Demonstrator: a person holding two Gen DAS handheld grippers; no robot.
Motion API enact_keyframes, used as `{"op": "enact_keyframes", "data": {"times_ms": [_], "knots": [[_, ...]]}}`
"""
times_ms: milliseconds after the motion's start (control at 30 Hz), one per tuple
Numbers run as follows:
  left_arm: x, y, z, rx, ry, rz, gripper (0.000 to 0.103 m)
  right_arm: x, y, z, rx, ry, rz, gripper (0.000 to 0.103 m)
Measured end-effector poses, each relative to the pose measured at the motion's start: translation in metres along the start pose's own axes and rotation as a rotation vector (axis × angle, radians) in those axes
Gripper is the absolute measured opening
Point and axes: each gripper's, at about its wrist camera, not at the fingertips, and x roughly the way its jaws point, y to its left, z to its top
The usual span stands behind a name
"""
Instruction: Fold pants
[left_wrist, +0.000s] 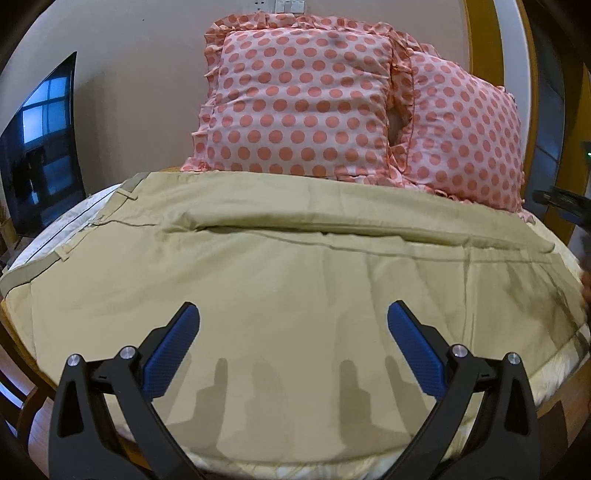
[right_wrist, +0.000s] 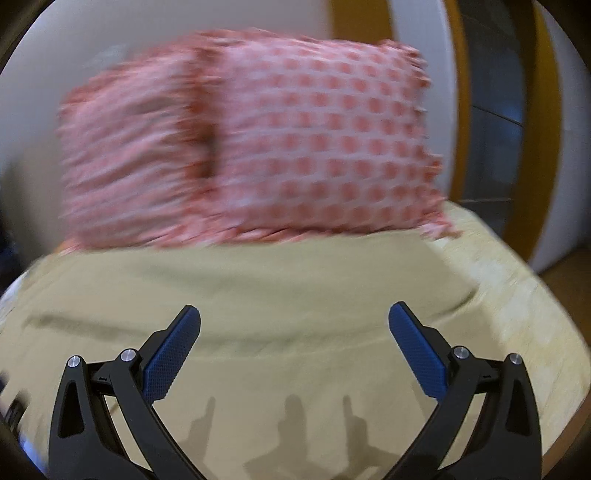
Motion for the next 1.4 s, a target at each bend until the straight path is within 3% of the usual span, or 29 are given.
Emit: {"op": "enact_keyframes", "data": {"times_ms": [133,167,233,400,500,567,633,700,733,867,1000,1100,1200,1333,1400], "knots": [[0.009,-0.006,0.002,0.017,0.009,-0.008,0.101,0.104,-0.035,0.047,0.17,0.165,-0.124,0.098],[0.012,-0.007,0.003,0.021,0.01,-0.01,0.101,0.12,-0.041,0.051,0.204,0.19,-0.137,0.092],[0.016,-0.007,0.004,0.024,0.016,-0.014,0.101,0.163,-0.058,0.062,0.303,0.255,-0.185,0.071],[0.024,-0.006,0.004,0.035,0.029,-0.012,0.101,0.224,-0.09,0.069,0.521,0.327,-0.296,0.067],[0.03,-0.004,0.005,0.042,0.039,-0.009,0.101,0.243,-0.087,0.073,0.475,0.329,-0.364,0.067],[0.034,-0.003,0.004,0.035,0.05,-0.011,0.101,0.248,-0.082,0.072,0.412,0.324,-0.402,0.062],[0.036,-0.001,0.002,0.024,0.059,-0.017,0.101,0.245,-0.083,0.066,0.376,0.288,-0.434,0.032],[0.036,0.0,0.001,0.015,0.062,-0.019,0.101,0.236,-0.097,0.058,0.428,0.251,-0.377,0.015],[0.034,0.001,0.0,0.01,0.062,-0.022,0.101,0.229,-0.108,0.052,0.482,0.232,-0.307,0.009],[0.024,0.006,-0.002,-0.008,0.049,-0.028,0.101,0.184,-0.131,0.029,0.581,0.109,-0.107,0.005],[0.009,0.012,0.004,-0.026,0.003,-0.02,0.101,0.102,-0.146,-0.001,0.602,-0.036,0.071,0.005],[0.002,0.014,0.009,-0.033,-0.017,-0.009,0.101,0.036,-0.156,-0.046,0.637,-0.093,0.179,0.005],[-0.001,0.02,0.02,-0.062,-0.032,-0.003,0.101,0.008,-0.157,-0.087,0.669,-0.048,0.199,0.005],[-0.002,0.029,0.037,-0.121,-0.059,-0.029,0.101,0.007,-0.16,-0.119,0.748,0.09,0.24,0.006],[-0.001,0.035,0.043,-0.152,-0.067,-0.049,0.101,0.003,-0.166,-0.128,0.82,0.116,0.254,0.016]]}}
